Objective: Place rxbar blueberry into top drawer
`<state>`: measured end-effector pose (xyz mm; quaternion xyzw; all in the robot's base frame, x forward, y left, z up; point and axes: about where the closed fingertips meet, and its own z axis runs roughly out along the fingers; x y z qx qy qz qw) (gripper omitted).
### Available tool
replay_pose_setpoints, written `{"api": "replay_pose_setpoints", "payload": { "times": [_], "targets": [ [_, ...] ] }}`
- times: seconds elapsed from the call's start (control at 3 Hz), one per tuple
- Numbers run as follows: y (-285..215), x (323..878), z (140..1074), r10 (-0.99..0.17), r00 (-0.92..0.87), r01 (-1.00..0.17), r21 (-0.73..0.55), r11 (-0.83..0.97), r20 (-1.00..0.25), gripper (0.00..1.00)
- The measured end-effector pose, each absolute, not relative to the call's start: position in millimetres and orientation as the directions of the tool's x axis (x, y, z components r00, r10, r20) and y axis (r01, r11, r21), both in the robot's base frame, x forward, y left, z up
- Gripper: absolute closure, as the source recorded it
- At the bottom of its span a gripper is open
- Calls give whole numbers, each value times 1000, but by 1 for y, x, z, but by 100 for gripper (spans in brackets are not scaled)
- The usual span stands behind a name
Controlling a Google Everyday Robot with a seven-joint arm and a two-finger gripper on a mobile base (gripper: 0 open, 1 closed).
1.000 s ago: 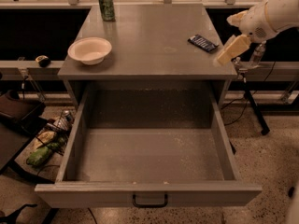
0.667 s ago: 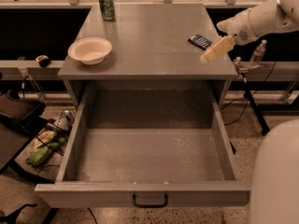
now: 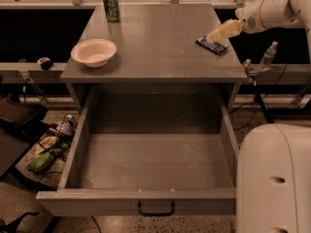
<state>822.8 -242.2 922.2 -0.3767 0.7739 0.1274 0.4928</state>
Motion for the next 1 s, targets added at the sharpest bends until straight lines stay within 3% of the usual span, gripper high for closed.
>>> {"api": "replay_pose_setpoints", "payload": {
  "times": [0.67,1.0],
  "targets": [
    [-235,842,894,-491,-391,-648,-146,747,-779,0],
    [-231,835,869,-547,-498,-639,-142,756,-673,0]
  ]
}}
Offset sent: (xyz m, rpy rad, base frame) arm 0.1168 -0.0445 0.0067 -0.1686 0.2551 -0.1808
